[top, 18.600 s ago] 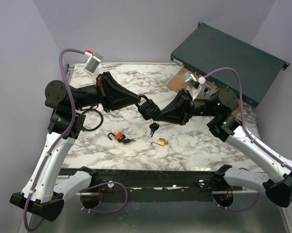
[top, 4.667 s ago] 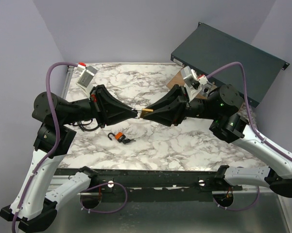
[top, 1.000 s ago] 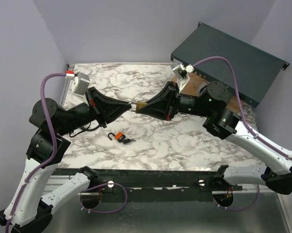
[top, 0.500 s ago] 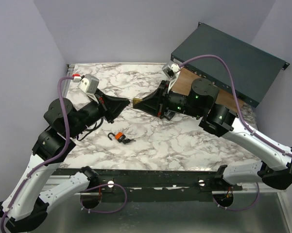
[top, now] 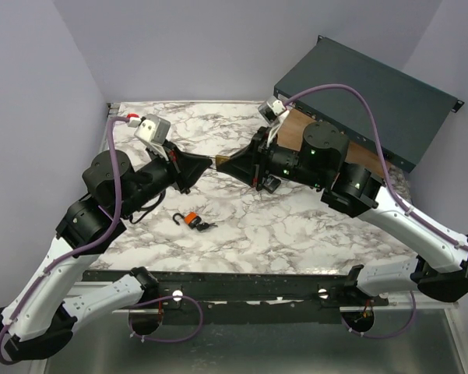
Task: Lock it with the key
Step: Lock the lock.
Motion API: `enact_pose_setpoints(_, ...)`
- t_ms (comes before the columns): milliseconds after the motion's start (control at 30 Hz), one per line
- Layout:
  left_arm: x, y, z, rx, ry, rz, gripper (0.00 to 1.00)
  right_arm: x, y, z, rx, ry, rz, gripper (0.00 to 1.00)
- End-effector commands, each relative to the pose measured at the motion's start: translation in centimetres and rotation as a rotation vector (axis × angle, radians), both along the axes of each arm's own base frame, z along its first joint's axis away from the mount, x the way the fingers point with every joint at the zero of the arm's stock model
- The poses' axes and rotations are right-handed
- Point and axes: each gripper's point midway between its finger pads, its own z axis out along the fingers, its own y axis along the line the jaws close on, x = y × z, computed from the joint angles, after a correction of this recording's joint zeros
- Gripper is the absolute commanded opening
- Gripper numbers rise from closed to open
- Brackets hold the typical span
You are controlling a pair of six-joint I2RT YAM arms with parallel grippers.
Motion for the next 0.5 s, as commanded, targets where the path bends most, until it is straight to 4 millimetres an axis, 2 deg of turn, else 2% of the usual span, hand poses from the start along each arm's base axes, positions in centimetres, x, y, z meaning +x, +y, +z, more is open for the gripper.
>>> enact_pose_setpoints(0, -6.2, -5.1, 3.1, -0.107, 0.034, -0.388, 0.0, 1.7, 3.1, -3.7, -0.077, 0.012, -0.03, 0.01)
enact_pose_setpoints(267, -7.9, -6.6, 5.0, -0.152, 0.029, -0.491, 0.0, 2.5, 3.7, -6.3, -0.132, 0.045, -0.054, 0.01)
enact_pose_setpoints(467, -9.2, -7.0, 6.6, -0.193, 0.012, -0.556, 0.0, 2.8, 4.0, -7.5, -0.149, 0.057, -0.06, 0.01)
